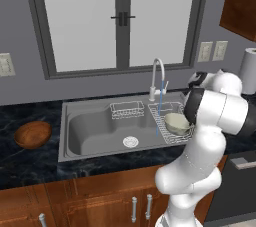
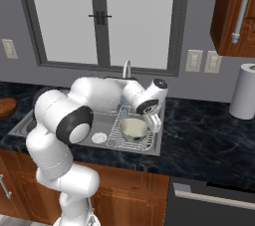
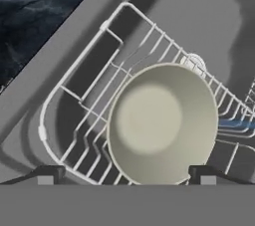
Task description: Rinse each bowl for a few seconds and place them down in the sink or on the counter.
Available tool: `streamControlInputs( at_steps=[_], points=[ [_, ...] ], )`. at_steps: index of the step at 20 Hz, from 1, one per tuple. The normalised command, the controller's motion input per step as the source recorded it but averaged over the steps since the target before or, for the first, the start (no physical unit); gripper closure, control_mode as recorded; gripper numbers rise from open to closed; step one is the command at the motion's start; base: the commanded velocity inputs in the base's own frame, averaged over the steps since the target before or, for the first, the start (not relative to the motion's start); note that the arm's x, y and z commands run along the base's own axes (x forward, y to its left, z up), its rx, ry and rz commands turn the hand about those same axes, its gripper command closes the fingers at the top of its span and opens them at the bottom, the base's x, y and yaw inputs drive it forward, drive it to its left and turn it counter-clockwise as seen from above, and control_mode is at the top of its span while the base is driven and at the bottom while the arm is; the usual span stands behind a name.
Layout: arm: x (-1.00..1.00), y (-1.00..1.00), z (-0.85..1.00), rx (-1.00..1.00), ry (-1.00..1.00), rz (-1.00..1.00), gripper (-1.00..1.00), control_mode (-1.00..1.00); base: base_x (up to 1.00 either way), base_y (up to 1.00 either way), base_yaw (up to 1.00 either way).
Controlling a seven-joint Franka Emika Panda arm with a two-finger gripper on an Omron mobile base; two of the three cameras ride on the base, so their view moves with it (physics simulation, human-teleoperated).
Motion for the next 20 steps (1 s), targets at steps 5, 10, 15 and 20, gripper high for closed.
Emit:
streamControlInputs(
  at_steps=[5, 10, 15, 20],
  points=[
    [-0.40, 0.18, 0.71, 0.00, -0.17, 0.02, -1.00, -1.00, 0.00, 0.00, 0.00],
    [-0.45, 0.17, 0.79, -0.01, -0.19, 0.01, -1.00, -1.00, 0.00, 0.00, 0.00],
    [-0.70, 0.32, 0.61, -0.02, -0.22, 0.02, -1.00, -1.00, 0.00, 0.00, 0.00],
    [-0.79, 0.42, 0.53, -0.05, -0.26, 0.00, -1.00, -1.00, 0.00, 0.00, 0.00]
  ],
)
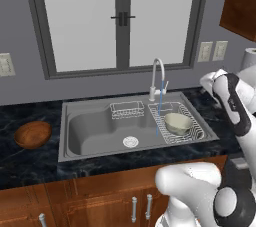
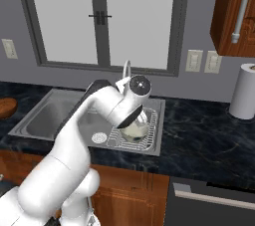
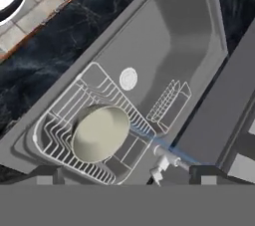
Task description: Rinse each bowl for a few seconds and place them down in the sink or on the counter.
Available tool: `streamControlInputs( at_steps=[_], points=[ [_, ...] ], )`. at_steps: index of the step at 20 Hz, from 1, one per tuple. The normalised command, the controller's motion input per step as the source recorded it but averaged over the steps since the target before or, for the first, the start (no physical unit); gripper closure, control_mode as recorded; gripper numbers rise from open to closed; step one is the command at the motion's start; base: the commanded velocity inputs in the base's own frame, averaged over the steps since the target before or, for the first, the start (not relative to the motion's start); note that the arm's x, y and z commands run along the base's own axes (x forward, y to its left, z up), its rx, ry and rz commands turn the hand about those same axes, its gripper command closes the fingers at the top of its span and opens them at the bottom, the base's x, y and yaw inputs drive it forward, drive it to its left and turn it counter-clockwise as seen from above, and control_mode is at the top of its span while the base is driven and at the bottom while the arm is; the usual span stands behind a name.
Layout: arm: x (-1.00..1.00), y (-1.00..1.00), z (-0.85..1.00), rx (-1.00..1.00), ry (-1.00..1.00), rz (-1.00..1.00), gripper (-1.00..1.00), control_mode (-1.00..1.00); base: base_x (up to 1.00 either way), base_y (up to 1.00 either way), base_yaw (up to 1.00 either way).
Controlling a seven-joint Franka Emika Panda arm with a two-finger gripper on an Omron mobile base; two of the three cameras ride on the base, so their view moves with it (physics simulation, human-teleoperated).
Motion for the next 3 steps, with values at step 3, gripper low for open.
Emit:
streamControlInputs(
  at_steps=[3],
  points=[
    [-0.81, 0.55, 0.51, -0.05, -0.21, 0.00, -1.00, -1.00, 0.00, 0.00, 0.00]
  ],
)
